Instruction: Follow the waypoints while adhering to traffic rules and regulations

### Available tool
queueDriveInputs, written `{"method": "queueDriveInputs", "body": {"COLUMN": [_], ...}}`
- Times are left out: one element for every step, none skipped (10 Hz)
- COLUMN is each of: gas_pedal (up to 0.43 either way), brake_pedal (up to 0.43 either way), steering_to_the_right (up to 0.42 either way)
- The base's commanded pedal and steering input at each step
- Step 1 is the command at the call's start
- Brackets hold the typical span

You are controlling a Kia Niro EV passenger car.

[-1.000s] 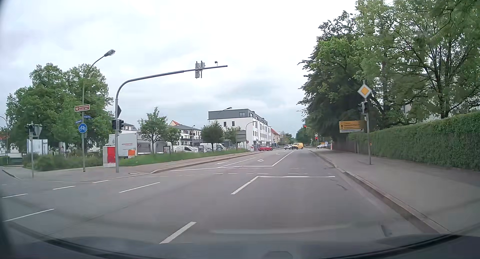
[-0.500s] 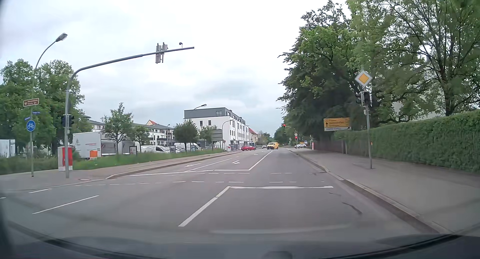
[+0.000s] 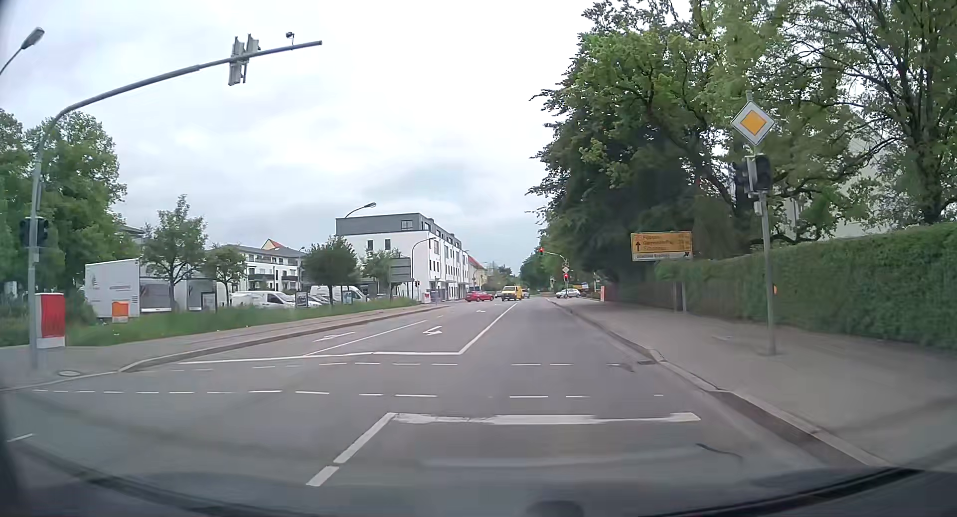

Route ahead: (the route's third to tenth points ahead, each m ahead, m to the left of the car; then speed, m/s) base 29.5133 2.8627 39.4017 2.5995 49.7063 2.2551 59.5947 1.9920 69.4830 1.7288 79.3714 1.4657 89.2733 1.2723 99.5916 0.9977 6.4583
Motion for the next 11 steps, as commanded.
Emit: {"method": "queueDriveInputs", "body": {"gas_pedal": [0.087, 0.087, 0.087, 0.087, 0.087, 0.087, 0.087, 0.087, 0.098, 0.130, 0.130], "brake_pedal": [0.000, 0.000, 0.000, 0.000, 0.000, 0.000, 0.000, 0.000, 0.000, 0.000, 0.000], "steering_to_the_right": [0.050, 0.046, 0.040, 0.036, 0.031, 0.027, 0.024, 0.021, 0.019, 0.015, 0.010]}}
